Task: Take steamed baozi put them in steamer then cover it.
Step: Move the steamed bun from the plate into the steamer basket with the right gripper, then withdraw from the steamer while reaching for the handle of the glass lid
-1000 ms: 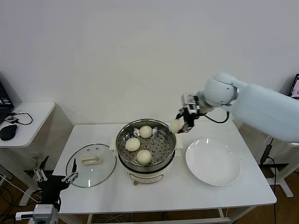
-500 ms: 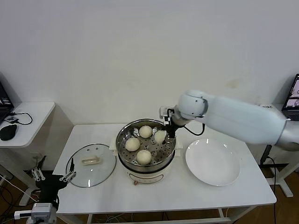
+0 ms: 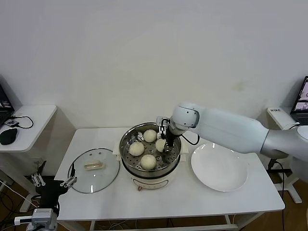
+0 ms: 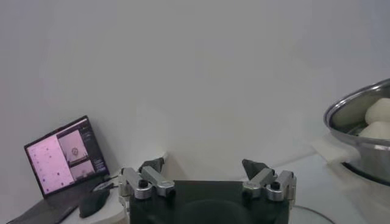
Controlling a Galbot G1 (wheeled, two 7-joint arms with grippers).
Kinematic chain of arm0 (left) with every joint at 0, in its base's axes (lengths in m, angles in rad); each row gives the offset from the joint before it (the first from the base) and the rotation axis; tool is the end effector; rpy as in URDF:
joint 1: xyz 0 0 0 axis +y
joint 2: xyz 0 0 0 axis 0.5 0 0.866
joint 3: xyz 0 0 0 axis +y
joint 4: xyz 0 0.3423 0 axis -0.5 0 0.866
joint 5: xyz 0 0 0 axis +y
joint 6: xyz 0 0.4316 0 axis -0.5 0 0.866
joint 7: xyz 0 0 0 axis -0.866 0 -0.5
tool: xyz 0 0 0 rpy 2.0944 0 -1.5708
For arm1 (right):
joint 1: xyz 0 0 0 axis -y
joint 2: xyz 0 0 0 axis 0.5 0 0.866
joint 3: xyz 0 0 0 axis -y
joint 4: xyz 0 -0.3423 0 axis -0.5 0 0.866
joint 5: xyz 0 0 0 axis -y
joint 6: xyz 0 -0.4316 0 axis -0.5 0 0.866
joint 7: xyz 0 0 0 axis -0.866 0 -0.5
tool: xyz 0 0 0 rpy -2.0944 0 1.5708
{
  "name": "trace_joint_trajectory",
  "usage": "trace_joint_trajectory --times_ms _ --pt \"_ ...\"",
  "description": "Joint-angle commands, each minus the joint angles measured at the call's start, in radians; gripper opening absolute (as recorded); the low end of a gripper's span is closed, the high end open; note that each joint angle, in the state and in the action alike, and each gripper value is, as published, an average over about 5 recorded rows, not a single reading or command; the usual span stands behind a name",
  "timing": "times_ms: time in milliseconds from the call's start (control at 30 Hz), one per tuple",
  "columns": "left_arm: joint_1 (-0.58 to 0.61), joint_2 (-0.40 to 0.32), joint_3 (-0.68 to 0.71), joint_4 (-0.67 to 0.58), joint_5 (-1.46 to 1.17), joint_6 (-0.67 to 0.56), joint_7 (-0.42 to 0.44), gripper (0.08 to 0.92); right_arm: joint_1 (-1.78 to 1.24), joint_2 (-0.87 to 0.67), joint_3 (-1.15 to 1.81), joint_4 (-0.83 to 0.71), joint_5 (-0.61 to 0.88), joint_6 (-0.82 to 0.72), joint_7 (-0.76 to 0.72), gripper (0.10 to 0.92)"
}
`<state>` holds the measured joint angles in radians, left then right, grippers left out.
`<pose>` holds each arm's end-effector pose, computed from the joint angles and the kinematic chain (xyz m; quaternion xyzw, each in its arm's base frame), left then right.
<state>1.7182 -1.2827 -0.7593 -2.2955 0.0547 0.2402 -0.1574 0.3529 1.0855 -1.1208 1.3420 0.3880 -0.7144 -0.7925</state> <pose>0.2259 0.0883 -0.2208 0.1006 -0.9698 -0.2146 0.0573 0.5712 0.1655 -0.1298 0.4836 -0.6208 0.5059 0.3532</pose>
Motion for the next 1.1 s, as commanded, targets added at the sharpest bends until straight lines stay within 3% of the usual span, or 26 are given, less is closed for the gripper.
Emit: trace_joint_trajectory --times_ms 33,200,433,667,833,1100 --pt "0.003 -0.001 -0.001 0.000 0.000 -0.001 -0.001 0.823 -0.024 0.014 0.012 -0.024 -0.008 -0.012 0.012 0.660" --pt "0.006 0.000 -0.006 -0.001 -0.001 -0.001 0.000 0.823 -0.003 -0.044 0.049 0.037 0.013 -0.012 0.003 0.789" --pt "0.001 -0.001 0.003 -0.006 -0.001 0.000 0.000 0.823 0.029 -0.166 0.105 0.167 0.071 -0.012 0.030 0.822" --pt "-0.005 0.002 0.008 -0.002 -0.005 0.000 -0.001 0.823 -0.074 -0.277 0.242 0.308 0.211 0.024 0.317 0.823" --pt "-0.004 0.003 0.007 0.005 -0.013 -0.006 -0.005 0.823 -0.296 -0.358 0.421 0.401 0.236 0.145 0.538 0.823" --pt "-0.001 -0.005 0.010 0.015 -0.013 -0.036 -0.012 0.823 -0.838 -0.359 0.899 0.435 0.062 0.449 0.709 0.823"
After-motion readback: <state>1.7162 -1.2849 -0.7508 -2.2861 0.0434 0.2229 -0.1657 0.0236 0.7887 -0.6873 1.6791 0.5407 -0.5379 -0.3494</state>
